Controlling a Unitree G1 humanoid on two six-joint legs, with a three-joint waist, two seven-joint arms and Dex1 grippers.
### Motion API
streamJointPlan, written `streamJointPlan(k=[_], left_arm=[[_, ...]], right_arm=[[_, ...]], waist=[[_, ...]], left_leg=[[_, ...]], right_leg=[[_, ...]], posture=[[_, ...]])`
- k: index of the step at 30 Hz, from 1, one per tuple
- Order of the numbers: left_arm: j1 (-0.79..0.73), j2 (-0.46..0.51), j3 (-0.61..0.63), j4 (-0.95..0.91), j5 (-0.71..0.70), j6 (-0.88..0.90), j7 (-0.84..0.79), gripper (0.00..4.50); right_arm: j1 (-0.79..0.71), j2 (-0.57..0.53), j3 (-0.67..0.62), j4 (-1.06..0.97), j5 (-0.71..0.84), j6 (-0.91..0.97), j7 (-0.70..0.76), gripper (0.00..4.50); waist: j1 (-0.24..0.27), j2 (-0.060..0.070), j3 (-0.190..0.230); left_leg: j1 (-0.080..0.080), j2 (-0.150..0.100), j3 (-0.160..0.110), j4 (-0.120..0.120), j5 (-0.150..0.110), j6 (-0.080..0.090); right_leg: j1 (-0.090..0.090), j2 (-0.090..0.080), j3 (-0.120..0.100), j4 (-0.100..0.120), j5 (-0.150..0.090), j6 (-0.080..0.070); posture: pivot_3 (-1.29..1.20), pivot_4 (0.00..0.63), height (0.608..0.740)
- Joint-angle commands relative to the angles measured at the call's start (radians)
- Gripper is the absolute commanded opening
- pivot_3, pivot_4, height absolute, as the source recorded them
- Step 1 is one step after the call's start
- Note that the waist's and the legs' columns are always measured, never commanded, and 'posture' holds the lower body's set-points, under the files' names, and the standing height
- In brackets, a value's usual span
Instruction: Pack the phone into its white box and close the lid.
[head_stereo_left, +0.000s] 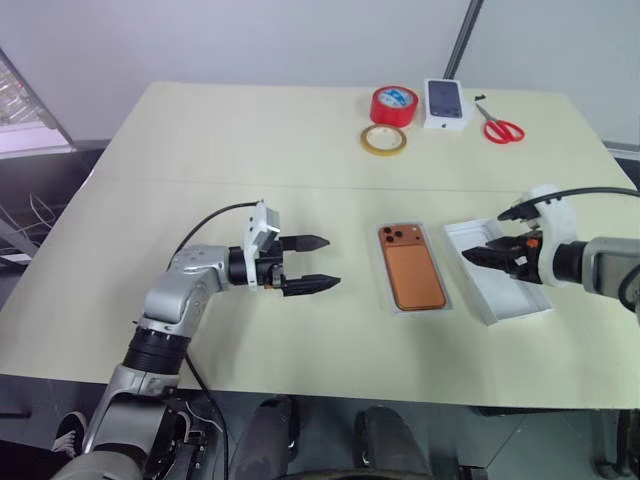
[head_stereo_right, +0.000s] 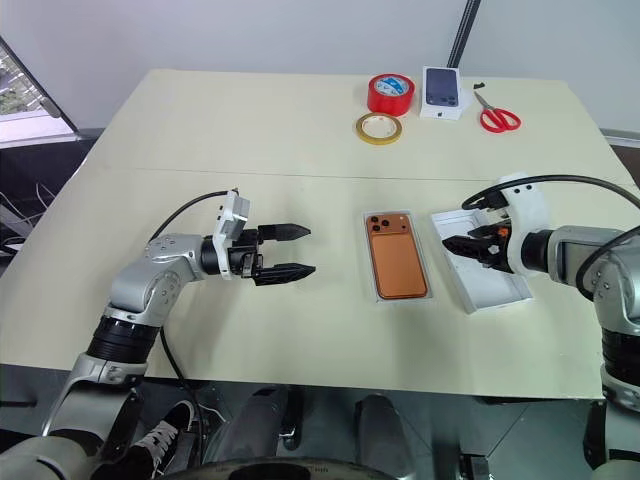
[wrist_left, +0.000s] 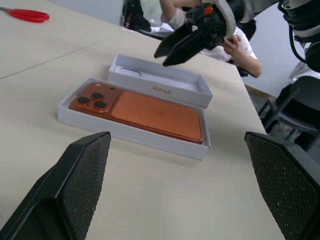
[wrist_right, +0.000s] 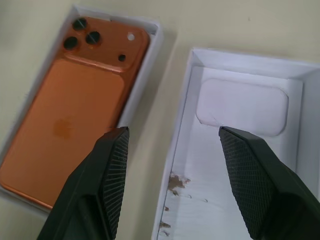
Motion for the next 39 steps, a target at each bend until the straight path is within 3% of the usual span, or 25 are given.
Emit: streamJointPlan(k=[1,5,16,19,23,32,39], left_arm=[[0.011,-0.011,-0.02,-0.053,0.004,-0.037,0.003,4.5],[0.036,-0.03,-0.034,-0.081,0.004,-0.044,0.027,4.5],[0.068,-0.053,-0.047,-0.098,0.016,-0.066,0.066,4.5],[0.069,-0.059,-0.047,-0.103,0.016,-0.064,0.08,4.5],[0.068,-0.061,-0.046,-0.103,0.018,-0.064,0.092,4.5],[0.066,-0.057,-0.045,-0.096,0.018,-0.066,0.097,4.5],[0.049,-0.058,-0.033,-0.083,0.009,-0.057,0.099,4.5]], right_arm=[[-0.005,-0.048,0.049,-0.02,-0.003,0.021,0.017,2.96],[-0.007,-0.078,0.092,-0.06,0.025,0.099,0.027,2.96],[0.014,-0.077,0.128,-0.073,-0.026,0.099,-0.029,2.96],[0.045,-0.061,0.131,-0.074,-0.047,0.075,-0.056,2.17],[0.096,-0.031,0.12,-0.1,-0.07,0.067,-0.1,0.06],[0.117,0.029,0.065,-0.113,-0.067,0.084,-0.133,0.02],[-0.104,0.071,0.015,0.07,-0.076,-0.052,-0.111,0.02]], waist=[[0.0,0.0,0.0],[0.001,0.0,0.0],[0.001,0.0,0.0],[0.003,0.0,0.0],[0.003,0.0,0.0],[0.002,-0.002,-0.001],[-0.004,-0.001,-0.001]], left_leg=[[0.0,0.0,0.0,0.0,0.0,0.0],[0.0,0.0,0.0,0.0,0.0,0.0],[0.0,0.0,0.0,0.0,0.0,0.0],[0.0,0.0,0.0,0.0,0.0,0.0],[0.0,0.0,0.0,0.0,0.0,0.0],[0.002,0.0,-0.001,0.0,0.0,0.0],[0.001,0.0,0.0,0.0,0.0,0.0]], right_leg=[[0.0,0.0,0.0,0.0,0.0,0.0],[0.0,0.0,0.0,0.0,0.0,0.0],[-0.001,0.0,0.0,0.0,0.0,0.0],[0.0,0.0,0.0,0.0,0.0,0.0],[0.0,0.0,0.0,0.0,0.0,0.0],[0.003,0.0,-0.001,-0.001,0.0,0.0],[0.001,0.001,0.0,0.0,0.0,0.0]], posture=[[0.0,0.15,0.74],[0.0,0.15,0.74],[0.0,0.15,0.74],[0.0,0.15,0.74],[0.0,0.15,0.74],[0.0,0.15,0.74],[0.0,0.15,0.74]])
